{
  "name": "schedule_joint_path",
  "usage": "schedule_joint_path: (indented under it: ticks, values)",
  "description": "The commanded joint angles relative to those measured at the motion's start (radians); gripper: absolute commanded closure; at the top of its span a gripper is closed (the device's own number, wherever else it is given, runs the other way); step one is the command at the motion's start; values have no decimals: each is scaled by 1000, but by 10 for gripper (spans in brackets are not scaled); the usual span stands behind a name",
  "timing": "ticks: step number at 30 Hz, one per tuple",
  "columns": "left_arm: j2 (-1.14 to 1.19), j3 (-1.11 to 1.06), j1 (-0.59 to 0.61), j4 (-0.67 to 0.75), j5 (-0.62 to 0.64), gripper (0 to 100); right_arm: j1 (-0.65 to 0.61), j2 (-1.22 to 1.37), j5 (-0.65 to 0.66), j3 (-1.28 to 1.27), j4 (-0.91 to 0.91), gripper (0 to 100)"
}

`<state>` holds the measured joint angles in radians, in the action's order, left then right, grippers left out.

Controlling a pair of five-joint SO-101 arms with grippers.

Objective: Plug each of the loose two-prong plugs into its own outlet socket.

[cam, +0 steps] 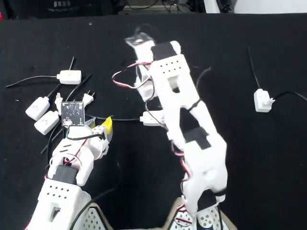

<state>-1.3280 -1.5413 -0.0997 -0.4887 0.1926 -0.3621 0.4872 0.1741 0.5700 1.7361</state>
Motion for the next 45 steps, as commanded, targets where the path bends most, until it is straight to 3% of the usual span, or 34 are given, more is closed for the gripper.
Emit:
schedule_joint_path:
  ticks: [1,4,6,12,15,20,22,33,36,40,41,45]
  values:
    - [-12,19,-5,17,0,845,-18,-116,350,33,26,838]
    - [-12,19,-5,17,0,845,-23,-102,565,-4,25,838]
    - [-12,19,-4,17,0,845,-41,-93,632,-33,23,838]
    - [-12,21,-5,17,0,845,-69,-53,649,-91,-3,839]
    - [-12,21,-5,17,0,845,-78,-42,741,-162,-3,824]
    - [-12,21,-4,17,0,845,-57,-45,801,-275,-68,610]
    - [-12,21,-4,17,0,845,-41,-41,806,-298,-123,572]
    - [-12,21,-2,17,0,845,-29,-39,948,-567,-365,574]
    - [-12,21,-4,17,0,845,-11,-39,951,-604,-422,671]
    - [-12,19,-7,17,0,845,38,-42,875,-576,-471,998]
    - [-12,19,-7,17,0,845,63,-47,830,-559,-471,952]
    - [-12,19,-8,17,0,845,152,-91,723,-426,-353,979]
